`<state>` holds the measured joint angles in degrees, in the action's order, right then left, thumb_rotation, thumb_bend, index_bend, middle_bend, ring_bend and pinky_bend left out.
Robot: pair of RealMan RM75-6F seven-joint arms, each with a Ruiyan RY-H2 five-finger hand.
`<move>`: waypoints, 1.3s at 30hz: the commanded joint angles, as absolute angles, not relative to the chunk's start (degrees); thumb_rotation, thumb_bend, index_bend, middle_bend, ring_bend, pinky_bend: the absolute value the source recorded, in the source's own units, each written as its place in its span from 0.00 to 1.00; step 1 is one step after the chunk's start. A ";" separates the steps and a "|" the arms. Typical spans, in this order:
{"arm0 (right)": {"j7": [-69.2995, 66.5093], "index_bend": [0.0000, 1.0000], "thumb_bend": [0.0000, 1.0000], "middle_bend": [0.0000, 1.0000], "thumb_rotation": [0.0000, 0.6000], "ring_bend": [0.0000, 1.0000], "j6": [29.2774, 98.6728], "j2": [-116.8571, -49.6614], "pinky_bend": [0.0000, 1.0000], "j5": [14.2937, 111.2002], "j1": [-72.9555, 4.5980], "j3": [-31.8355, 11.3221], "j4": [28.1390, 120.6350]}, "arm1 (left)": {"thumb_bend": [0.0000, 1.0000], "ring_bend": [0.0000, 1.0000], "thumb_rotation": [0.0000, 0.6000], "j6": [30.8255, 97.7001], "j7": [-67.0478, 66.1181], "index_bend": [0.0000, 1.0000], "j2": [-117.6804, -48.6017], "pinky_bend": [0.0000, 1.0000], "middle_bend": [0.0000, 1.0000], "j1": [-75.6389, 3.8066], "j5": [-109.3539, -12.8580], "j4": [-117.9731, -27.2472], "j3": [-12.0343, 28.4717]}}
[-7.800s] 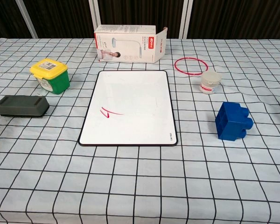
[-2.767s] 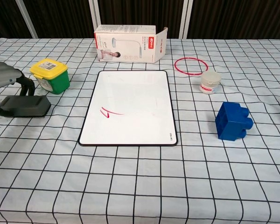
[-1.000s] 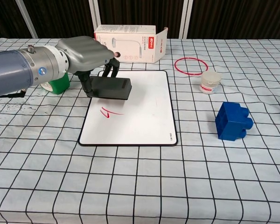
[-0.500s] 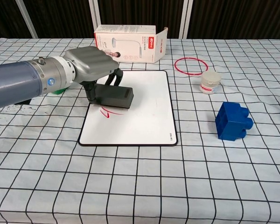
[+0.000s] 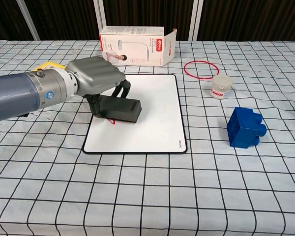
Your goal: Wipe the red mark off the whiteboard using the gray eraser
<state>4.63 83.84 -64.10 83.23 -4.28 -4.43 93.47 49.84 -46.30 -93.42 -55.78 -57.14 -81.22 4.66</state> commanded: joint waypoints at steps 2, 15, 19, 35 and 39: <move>4.61 0.00 0.07 0.06 1.00 0.19 83.85 -64.08 0.25 83.18 -4.29 -4.47 93.48 | 0.23 0.23 1.00 49.81 -46.87 0.39 -92.78 0.30 0.50 -55.62 -57.20 -82.40 3.66; 4.70 0.00 0.07 0.06 1.00 0.19 83.82 -64.13 0.25 83.19 -4.32 -4.47 93.48 | 0.23 0.23 1.00 50.65 -47.80 0.39 -91.49 0.30 0.50 -55.32 -57.02 -87.69 2.08; 4.71 0.00 0.07 0.06 1.00 0.19 83.78 -64.15 0.26 83.15 -4.33 -4.47 93.47 | 0.23 0.23 1.00 51.13 -48.43 0.39 -92.26 0.30 0.50 -55.55 -57.17 -87.49 1.95; 4.63 0.00 0.07 0.07 1.00 0.19 83.86 -64.16 0.26 83.16 -4.24 -4.41 93.56 | 0.23 0.23 1.00 50.13 -48.06 0.39 -99.12 0.30 0.50 -58.12 -55.32 -76.90 5.06; 4.57 0.00 0.07 0.07 1.00 0.19 83.72 -64.14 0.26 83.08 -4.27 -4.41 93.58 | 0.23 0.23 1.00 49.54 -48.18 0.39 -100.71 0.30 0.50 -59.01 -54.40 -73.51 5.99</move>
<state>4.57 83.73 -64.14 83.08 -4.27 -4.41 93.58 49.89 -48.13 -99.89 -58.46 -54.94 -74.83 5.43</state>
